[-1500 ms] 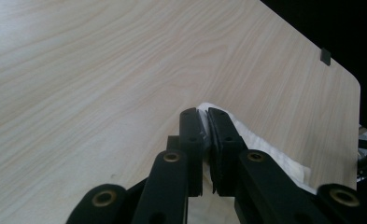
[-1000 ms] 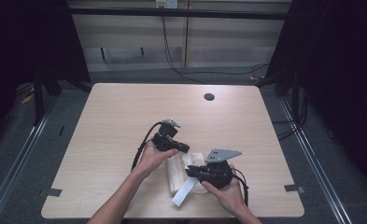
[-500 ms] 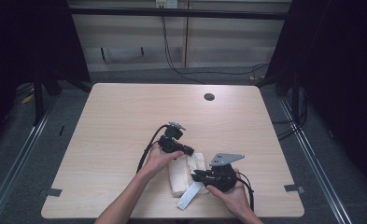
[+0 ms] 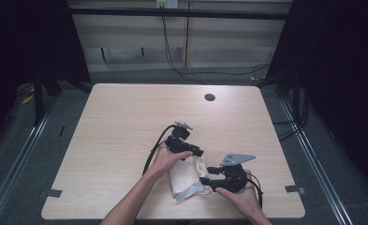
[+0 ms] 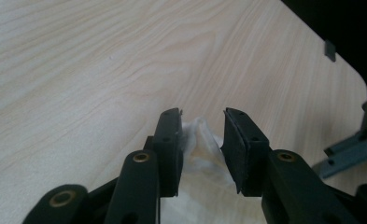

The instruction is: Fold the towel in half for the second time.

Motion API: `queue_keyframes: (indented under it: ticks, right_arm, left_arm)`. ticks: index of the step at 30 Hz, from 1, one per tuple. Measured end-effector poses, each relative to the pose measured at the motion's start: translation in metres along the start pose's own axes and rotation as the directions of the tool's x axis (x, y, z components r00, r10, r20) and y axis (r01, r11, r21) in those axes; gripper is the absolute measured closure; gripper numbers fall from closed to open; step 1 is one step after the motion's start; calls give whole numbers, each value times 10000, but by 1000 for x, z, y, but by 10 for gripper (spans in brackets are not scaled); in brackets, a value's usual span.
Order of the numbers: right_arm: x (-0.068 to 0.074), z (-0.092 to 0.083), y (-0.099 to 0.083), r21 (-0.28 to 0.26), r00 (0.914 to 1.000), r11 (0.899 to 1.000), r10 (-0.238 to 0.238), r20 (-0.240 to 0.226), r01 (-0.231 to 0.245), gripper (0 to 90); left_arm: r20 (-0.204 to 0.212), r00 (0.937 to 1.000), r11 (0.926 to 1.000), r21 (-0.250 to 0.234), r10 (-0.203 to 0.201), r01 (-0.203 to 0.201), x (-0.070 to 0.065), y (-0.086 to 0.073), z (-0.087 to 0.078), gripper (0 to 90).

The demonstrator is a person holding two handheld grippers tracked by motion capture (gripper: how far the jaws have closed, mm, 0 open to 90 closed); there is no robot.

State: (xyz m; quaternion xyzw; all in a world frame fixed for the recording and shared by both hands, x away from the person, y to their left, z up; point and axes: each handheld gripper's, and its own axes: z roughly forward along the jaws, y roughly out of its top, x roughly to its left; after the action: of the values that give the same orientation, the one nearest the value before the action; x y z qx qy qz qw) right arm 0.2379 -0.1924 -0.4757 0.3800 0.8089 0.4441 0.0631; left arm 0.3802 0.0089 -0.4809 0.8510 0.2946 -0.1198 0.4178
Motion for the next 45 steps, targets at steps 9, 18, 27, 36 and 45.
queue_keyframes:
  ticks: [9, 18, 27, 36, 45]
  right_arm:
    - [-17, -12, 0, -638, 9980, 9968, 514, 375, -489, 423]
    - [-31, -24, 2, -1169, 9935, 9895, 930, 657, -849, 477]
    - [-31, -36, 4, -1385, 9909, 9871, 936, 967, -798, 477]
    - [-41, -52, 2, -1341, 9862, 9872, 1040, 1286, -866, 458]
    - [-48, -71, -3, -1457, 9776, 9847, 1200, 1729, -951, 446]
  left_arm:
    - [-89, 9992, 9981, -488, 383, -387, -1, 5, -9, 445]
    - [-355, 9950, 9935, -631, 930, -951, 0, -8, -36, 509]
    - [-1022, 9815, 9831, -693, 1618, -1693, -13, -27, -81, 493]
    - [-1816, 9763, 9869, -871, 1181, -1356, -4, -55, -125, 436]
    - [-2448, 9661, 9915, -785, 821, -1041, -2, -87, -154, 348]
